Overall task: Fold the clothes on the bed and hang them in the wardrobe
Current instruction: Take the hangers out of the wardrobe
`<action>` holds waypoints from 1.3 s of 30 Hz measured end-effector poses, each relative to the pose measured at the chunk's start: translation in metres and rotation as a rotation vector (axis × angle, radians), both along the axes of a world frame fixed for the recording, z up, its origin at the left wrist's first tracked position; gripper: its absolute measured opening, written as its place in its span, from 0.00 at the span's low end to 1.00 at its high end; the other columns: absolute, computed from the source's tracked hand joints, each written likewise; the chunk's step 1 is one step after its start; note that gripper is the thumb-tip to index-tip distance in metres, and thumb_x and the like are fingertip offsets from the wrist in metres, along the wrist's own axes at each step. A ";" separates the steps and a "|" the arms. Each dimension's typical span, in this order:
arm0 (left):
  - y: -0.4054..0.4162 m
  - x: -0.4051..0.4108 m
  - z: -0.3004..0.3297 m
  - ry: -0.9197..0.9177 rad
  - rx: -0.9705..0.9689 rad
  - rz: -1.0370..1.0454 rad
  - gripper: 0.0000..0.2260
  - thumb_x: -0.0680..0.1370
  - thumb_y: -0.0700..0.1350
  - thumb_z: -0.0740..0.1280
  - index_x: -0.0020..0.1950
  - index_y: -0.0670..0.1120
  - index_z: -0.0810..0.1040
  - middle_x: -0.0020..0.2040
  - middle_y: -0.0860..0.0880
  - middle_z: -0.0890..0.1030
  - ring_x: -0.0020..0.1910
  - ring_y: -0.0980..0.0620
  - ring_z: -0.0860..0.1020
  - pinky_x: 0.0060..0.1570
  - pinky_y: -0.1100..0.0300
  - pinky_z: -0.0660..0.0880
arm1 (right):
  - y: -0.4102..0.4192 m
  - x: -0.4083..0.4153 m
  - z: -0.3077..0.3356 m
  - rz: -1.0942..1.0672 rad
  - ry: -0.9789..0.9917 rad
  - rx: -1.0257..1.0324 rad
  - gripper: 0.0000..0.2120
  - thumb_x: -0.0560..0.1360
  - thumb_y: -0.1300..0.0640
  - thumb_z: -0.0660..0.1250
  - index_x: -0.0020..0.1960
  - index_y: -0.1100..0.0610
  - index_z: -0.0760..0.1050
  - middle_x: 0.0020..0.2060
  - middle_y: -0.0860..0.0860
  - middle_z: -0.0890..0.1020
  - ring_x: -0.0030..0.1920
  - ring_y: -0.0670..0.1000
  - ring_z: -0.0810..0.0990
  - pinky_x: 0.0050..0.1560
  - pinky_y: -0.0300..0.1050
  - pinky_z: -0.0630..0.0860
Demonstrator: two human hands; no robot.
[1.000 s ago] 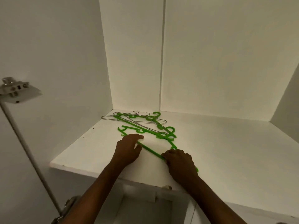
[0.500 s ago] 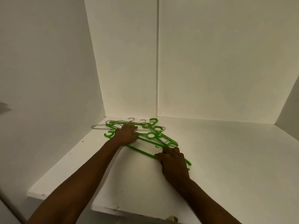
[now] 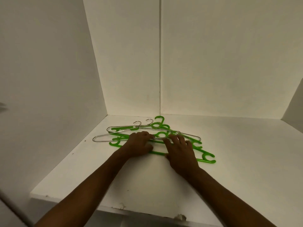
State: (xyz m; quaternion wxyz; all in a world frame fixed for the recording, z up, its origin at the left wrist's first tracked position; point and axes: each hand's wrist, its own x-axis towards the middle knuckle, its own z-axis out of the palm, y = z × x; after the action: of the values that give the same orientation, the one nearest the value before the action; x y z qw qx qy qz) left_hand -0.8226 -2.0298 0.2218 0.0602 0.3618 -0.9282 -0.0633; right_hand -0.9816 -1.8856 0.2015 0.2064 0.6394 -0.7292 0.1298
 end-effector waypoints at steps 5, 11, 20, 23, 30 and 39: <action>0.026 -0.010 -0.020 0.103 -0.023 -0.205 0.36 0.71 0.66 0.52 0.74 0.51 0.71 0.73 0.48 0.71 0.72 0.46 0.68 0.71 0.45 0.64 | 0.004 -0.008 -0.004 -0.019 -0.012 0.112 0.31 0.61 0.46 0.79 0.61 0.55 0.79 0.58 0.55 0.82 0.60 0.63 0.80 0.53 0.68 0.76; 0.056 -0.023 -0.013 0.126 0.020 -0.357 0.22 0.76 0.53 0.59 0.66 0.47 0.76 0.63 0.46 0.76 0.61 0.45 0.73 0.59 0.49 0.72 | 0.010 -0.014 -0.002 -0.024 0.019 0.080 0.14 0.69 0.48 0.61 0.39 0.56 0.80 0.36 0.54 0.82 0.44 0.61 0.83 0.44 0.61 0.79; 0.037 0.014 -0.009 0.017 -0.384 -0.212 0.17 0.79 0.56 0.53 0.50 0.45 0.75 0.47 0.45 0.78 0.46 0.42 0.78 0.38 0.51 0.74 | 0.025 -0.008 0.003 -0.049 0.272 -0.056 0.10 0.58 0.63 0.77 0.36 0.58 0.79 0.31 0.54 0.79 0.35 0.58 0.79 0.42 0.54 0.78; 0.045 0.013 -0.008 -0.015 -0.425 -0.228 0.11 0.82 0.50 0.60 0.55 0.43 0.75 0.51 0.43 0.78 0.50 0.41 0.77 0.43 0.50 0.73 | 0.024 -0.007 0.005 -0.037 0.298 -0.039 0.09 0.57 0.62 0.76 0.36 0.58 0.79 0.30 0.55 0.78 0.33 0.58 0.78 0.38 0.52 0.77; 0.066 0.024 -0.005 0.087 -0.447 -0.307 0.08 0.83 0.51 0.57 0.51 0.48 0.69 0.44 0.49 0.80 0.39 0.47 0.79 0.33 0.57 0.66 | 0.042 -0.011 0.006 -0.079 0.184 0.043 0.15 0.61 0.49 0.76 0.43 0.56 0.81 0.36 0.54 0.83 0.40 0.58 0.81 0.48 0.62 0.79; 0.099 0.029 -0.002 0.105 -0.629 -0.299 0.13 0.82 0.58 0.51 0.44 0.52 0.66 0.29 0.54 0.73 0.20 0.56 0.63 0.20 0.65 0.53 | 0.077 -0.010 0.011 0.016 0.116 -0.090 0.15 0.60 0.52 0.81 0.41 0.54 0.78 0.32 0.51 0.81 0.36 0.58 0.81 0.50 0.59 0.78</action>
State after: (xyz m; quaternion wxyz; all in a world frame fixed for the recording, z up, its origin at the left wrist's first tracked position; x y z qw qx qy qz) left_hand -0.7936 -1.9305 0.2203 0.2062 0.1819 -0.9406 0.1991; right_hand -0.9921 -1.8088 0.2130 0.2758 0.6419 -0.7041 0.1269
